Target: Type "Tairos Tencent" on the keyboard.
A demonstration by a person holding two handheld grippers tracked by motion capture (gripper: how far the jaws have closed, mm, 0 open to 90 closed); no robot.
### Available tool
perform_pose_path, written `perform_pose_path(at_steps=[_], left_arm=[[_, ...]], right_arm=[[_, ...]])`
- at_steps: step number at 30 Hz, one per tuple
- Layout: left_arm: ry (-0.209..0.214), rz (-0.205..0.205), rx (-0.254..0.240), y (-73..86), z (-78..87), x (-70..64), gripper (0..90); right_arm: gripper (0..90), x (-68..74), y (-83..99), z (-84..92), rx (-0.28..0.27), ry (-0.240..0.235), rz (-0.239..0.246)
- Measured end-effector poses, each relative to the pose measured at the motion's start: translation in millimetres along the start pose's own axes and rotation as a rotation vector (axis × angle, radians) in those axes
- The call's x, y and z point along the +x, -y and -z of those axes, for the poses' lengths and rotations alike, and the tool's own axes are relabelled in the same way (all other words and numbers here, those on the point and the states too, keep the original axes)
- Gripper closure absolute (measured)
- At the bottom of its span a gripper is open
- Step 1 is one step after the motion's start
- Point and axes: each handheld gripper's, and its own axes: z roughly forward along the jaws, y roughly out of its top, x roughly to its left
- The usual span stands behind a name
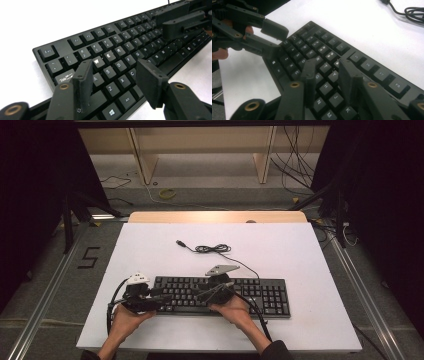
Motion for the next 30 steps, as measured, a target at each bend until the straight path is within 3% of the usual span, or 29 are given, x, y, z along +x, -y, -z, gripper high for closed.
perform_pose_path(at_steps=[8, 20, 23, 30], left_arm=[[-0.003, 0.004, -0.013, -3.2, -3.2, -0.5, 40.8], [-0.003, -0.005, -0.011, -9.6, -10.1, 1.7, 42.1], [-0.003, -0.009, -0.008, -11.2, -11.6, 1.1, 47.6], [-0.01, -0.028, 0.012, -15.4, -15.5, 1.2, 70.7]], right_arm=[[58.8, -0.8, 5.1, 8.2, -0.009, -0.006, -0.005], [42.7, -2.3, 12.9, 16.6, 0.004, 0.008, -0.023], [40.4, -2.0, 14.3, 18.9, 0.003, 0.004, -0.021], [37.9, 1.1, 17.1, 21.2, 0.003, -0.009, -0.013]])
